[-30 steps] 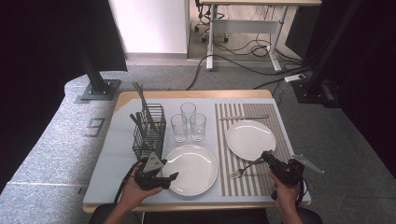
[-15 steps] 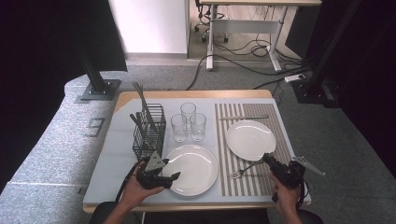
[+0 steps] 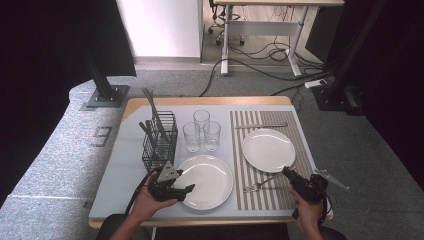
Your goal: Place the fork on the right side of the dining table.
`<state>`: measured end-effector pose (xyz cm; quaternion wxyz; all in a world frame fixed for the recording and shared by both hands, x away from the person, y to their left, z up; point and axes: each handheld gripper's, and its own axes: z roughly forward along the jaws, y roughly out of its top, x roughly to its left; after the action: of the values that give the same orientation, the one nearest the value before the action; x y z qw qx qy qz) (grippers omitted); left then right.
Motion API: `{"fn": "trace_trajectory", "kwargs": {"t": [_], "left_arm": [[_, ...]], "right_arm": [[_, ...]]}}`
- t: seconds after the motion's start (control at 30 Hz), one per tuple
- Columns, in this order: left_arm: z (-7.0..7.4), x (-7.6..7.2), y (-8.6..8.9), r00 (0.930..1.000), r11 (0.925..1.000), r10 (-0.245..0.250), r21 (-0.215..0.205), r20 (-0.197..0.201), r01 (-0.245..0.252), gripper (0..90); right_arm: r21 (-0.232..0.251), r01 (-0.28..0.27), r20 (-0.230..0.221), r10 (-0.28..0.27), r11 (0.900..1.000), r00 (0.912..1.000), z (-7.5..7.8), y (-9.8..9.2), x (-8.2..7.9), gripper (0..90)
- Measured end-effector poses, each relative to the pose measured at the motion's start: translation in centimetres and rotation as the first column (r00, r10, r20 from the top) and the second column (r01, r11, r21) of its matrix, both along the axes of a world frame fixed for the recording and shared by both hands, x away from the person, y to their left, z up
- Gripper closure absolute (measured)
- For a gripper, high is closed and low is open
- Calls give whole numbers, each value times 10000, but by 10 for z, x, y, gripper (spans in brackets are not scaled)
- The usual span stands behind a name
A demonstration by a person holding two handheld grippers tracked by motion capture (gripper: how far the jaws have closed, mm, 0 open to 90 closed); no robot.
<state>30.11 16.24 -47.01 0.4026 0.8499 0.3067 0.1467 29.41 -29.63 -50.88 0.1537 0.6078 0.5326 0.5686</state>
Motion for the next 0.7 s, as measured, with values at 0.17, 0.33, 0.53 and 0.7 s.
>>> {"fn": "trace_trajectory", "kwargs": {"t": [0.17,0.33,0.53,0.7], "left_arm": [[-1,1,-1,10000,10000,-55,36,-13,55,317],[-1,1,-2,10000,10000,-75,24,-17,75,317],[-1,2,-2,9999,9999,-117,44,-30,117,317],[-1,2,-3,9999,9999,-134,35,-25,134,317]], "right_arm": [[119,83,-196,-80,9999,9998,-2,-2,0,768],[260,218,-465,-206,9994,9987,-6,-4,0,755],[177,287,-618,-275,9994,9977,-8,-5,1,741],[218,430,-862,-410,9988,9954,-11,-7,2,732]]}}
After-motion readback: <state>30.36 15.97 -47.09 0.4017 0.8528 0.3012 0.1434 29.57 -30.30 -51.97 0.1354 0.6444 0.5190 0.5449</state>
